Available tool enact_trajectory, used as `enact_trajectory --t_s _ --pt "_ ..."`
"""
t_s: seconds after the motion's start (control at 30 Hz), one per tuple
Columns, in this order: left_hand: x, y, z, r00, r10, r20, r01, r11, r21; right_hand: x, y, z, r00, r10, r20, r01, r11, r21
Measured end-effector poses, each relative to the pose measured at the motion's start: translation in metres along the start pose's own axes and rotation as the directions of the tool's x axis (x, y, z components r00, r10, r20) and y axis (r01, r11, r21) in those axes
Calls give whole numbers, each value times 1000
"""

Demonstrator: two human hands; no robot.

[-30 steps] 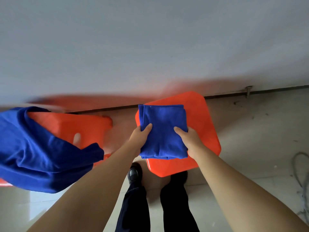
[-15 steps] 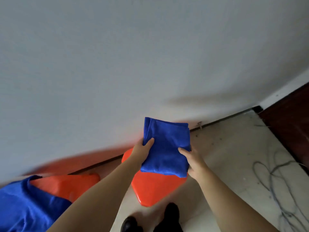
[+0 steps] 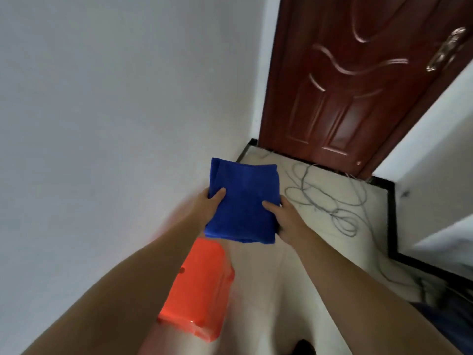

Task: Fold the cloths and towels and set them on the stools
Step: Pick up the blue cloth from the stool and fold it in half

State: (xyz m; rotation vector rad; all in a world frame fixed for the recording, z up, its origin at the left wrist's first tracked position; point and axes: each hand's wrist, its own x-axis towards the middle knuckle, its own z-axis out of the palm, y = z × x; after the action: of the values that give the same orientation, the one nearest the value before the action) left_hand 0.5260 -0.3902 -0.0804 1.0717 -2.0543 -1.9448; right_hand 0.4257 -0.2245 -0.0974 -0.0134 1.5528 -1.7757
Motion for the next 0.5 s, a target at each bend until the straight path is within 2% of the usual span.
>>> enact_trajectory --t_s 0.13,0.2,0.27,0.43,0.5 --pt "-22 23 103 981 -3 196 -5 999 40 -57 -17 -97 978 -55 -201 68 996 62" --pt "-32 29 142 968 7 250 -22 998 55 -80 -19 -131 966 -59 -252 85 992 96" --pt "-49 37 205 940 27 341 -66 993 102 -114 -21 -186 934 -84 -348 138 981 133" --pt "-110 46 372 854 69 515 -182 968 171 -206 -15 -330 814 -103 -571 249 951 183" --pt "-145 42 451 794 69 604 -234 952 198 -252 -3 -397 743 -88 -664 283 940 191"
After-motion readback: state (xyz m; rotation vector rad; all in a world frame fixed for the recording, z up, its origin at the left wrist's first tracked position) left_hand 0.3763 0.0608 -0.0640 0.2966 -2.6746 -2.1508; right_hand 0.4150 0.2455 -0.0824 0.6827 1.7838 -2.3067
